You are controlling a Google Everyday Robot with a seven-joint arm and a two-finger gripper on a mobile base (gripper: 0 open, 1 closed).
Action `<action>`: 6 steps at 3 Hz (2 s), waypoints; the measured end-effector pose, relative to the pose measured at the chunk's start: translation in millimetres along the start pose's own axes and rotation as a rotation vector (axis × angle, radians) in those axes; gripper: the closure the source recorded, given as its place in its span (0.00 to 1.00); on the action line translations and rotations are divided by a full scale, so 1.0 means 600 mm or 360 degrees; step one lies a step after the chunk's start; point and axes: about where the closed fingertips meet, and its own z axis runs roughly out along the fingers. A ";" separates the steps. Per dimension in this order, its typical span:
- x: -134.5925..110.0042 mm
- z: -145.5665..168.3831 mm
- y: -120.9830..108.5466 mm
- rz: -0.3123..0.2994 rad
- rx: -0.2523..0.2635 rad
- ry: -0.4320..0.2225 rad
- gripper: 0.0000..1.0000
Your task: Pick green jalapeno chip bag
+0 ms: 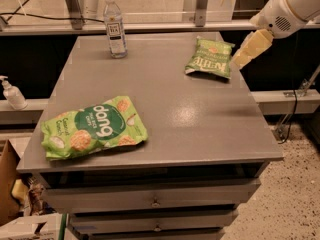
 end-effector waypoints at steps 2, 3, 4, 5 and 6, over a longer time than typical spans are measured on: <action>0.030 0.087 -0.008 0.0244 -0.0062 -0.0111 0.00; 0.029 0.112 -0.012 0.0293 -0.0079 -0.0175 0.00; 0.025 0.140 -0.033 0.0296 -0.0069 -0.0243 0.00; 0.026 0.155 -0.053 0.0291 -0.0047 -0.0275 0.00; 0.037 0.175 -0.069 0.0292 -0.0026 -0.0265 0.00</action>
Offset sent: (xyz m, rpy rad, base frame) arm 0.0265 0.0091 -0.0731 0.2291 0.0866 -0.1257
